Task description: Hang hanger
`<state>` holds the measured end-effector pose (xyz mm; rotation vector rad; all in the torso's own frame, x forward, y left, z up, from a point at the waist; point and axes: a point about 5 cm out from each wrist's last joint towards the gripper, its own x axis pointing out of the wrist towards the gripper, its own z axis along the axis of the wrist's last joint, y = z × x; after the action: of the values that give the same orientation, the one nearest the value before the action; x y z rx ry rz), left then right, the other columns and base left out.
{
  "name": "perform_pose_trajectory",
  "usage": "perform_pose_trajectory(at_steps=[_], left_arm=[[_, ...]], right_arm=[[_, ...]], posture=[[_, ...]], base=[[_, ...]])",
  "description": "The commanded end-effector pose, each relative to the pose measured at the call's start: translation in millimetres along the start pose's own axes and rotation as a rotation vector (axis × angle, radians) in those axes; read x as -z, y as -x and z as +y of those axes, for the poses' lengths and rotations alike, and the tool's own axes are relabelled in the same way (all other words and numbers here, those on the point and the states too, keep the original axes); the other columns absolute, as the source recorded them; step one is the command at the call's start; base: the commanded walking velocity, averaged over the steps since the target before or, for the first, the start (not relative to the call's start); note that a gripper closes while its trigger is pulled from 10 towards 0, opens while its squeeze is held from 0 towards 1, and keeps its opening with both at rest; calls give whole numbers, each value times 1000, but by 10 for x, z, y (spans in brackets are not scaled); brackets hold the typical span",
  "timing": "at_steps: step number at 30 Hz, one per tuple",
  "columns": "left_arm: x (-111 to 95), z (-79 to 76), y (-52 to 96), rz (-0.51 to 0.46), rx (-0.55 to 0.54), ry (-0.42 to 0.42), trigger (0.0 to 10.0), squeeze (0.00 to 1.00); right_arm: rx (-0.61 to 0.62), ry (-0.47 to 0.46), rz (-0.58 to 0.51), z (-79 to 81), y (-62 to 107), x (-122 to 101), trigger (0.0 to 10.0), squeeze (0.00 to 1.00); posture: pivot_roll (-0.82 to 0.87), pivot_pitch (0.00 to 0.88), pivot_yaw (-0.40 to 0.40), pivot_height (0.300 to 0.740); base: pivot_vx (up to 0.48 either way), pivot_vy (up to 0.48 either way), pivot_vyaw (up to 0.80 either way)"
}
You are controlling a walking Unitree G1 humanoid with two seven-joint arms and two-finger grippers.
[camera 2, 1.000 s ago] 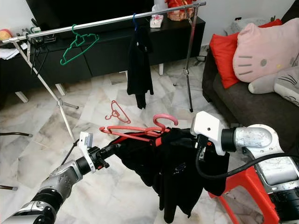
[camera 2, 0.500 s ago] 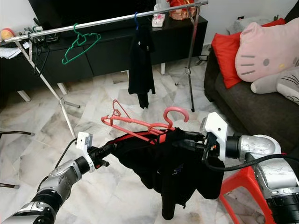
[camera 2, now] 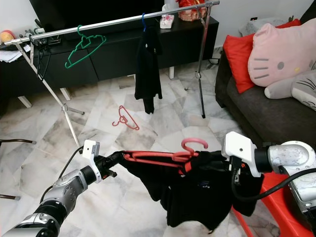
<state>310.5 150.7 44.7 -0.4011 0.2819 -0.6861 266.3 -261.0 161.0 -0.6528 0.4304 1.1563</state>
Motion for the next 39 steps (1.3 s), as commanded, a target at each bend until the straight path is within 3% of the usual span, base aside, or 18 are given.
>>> perform_pose_trajectory(at_steps=[1, 2, 6, 15, 19, 24, 28, 33, 39], left_arm=[[-16, 215, 213, 1, -134, -4, 10000, 0], [-21, 219, 215, 2, -136, -6, 10000, 0], [-24, 221, 215, 4, -136, -8, 10000, 0], [-52, 205, 189, -3, -126, -13, 10000, 0], [-100, 163, 136, -17, -99, -18, 10000, 0], [-299, 32, -18, -74, -13, -45, 10000, 0], [-420, -49, -81, -112, 37, -53, 10000, 0], [-544, -184, -126, -129, 125, -77, 10000, 0], [-523, -330, -118, -81, 225, -85, 10000, 0]], right_arm=[[56, 17, 108, -85, 224, 71, 0, 0], [63, 61, 218, -95, 231, 148, 0, 0], [74, 125, 332, -111, 202, 218, 0, 0], [205, 218, 338, -196, -42, 135, 0, 0], [196, 227, 335, -123, -205, 118, 0, 0], [165, 193, 314, 41, -571, 99, 0, 0], [216, 158, 331, 36, -744, 117, 0, 0], [360, 55, 329, -48, -965, 152, 0, 0], [528, -97, 256, -128, -1126, 89, 0, 0]], posture=[[-170, 66, 109, 740], [-168, 68, 113, 740], [-169, 67, 112, 740], [-168, 64, 107, 740], [-167, 57, 101, 740], [-166, 48, 93, 740], [-158, 41, 90, 740], [-144, 24, 80, 740], [-139, 11, 81, 740]], base=[[0, 0, 0], [0, 0, 0], [0, 0, 0], [0, 0, 0], [0, 0, 0], [0, 0, 0], [0, 0, 0], [0, 0, 0], [0, 0, 0]])
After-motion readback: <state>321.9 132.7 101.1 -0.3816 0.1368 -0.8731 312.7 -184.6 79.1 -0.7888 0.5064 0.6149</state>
